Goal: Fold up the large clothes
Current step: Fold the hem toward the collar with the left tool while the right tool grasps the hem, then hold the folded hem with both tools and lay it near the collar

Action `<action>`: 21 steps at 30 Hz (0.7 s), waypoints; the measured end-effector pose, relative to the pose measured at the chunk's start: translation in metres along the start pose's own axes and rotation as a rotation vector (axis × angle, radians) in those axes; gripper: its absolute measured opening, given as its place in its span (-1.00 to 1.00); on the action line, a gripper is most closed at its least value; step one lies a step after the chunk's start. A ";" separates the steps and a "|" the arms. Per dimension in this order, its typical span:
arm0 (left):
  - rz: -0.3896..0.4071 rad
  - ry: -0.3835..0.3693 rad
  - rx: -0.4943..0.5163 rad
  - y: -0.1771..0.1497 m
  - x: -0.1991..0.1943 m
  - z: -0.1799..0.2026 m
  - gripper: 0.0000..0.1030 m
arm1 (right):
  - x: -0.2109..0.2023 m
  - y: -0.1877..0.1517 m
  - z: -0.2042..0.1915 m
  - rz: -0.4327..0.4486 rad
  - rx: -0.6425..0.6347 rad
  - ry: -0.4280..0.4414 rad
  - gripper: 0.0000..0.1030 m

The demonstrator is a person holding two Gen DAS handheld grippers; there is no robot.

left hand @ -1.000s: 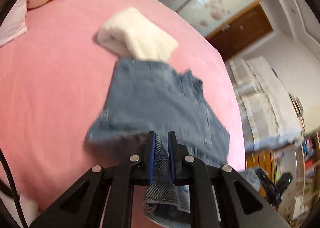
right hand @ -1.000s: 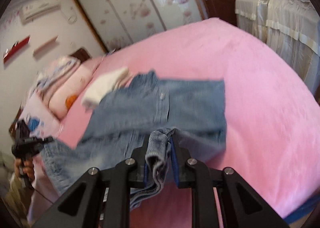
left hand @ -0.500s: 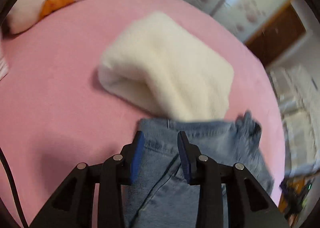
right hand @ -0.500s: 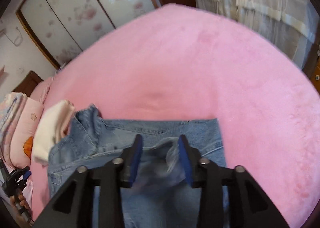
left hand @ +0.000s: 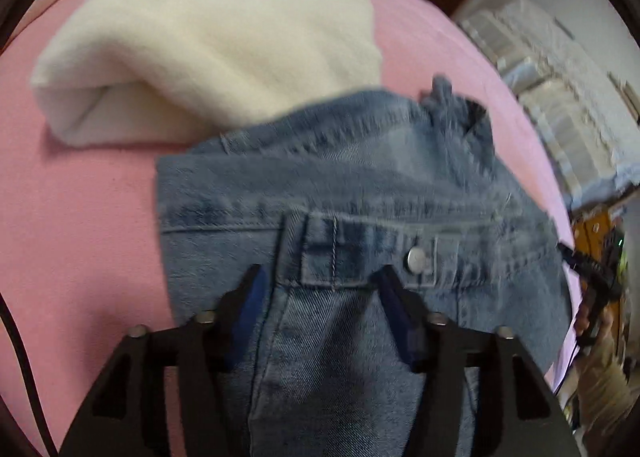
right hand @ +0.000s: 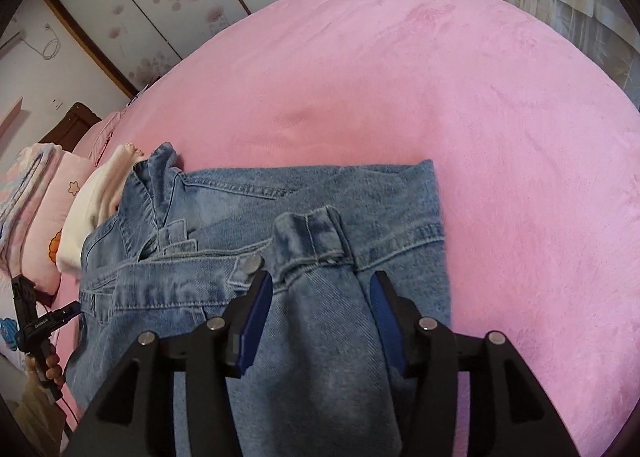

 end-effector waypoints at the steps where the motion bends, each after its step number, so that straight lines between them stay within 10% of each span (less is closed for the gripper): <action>1: -0.019 0.010 0.023 -0.003 0.005 0.004 0.24 | 0.001 -0.001 0.002 -0.003 -0.009 0.002 -0.01; 13: -0.079 0.140 0.175 0.003 0.041 0.038 0.81 | 0.028 -0.001 -0.024 -0.011 -0.194 -0.088 0.01; 21: 0.006 0.029 0.006 0.001 0.014 0.019 0.04 | 0.027 -0.003 -0.022 0.004 -0.194 -0.073 -0.13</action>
Point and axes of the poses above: each gripper's, at about its wrist camera, not at the fingertips, and x roughly the way its jaws point, z to its right, y to its top, the point moved 6 cm from there along x, roughly the way its jaws point, and after that the axes turned 10 degrees about x, right-handed, at the moved point
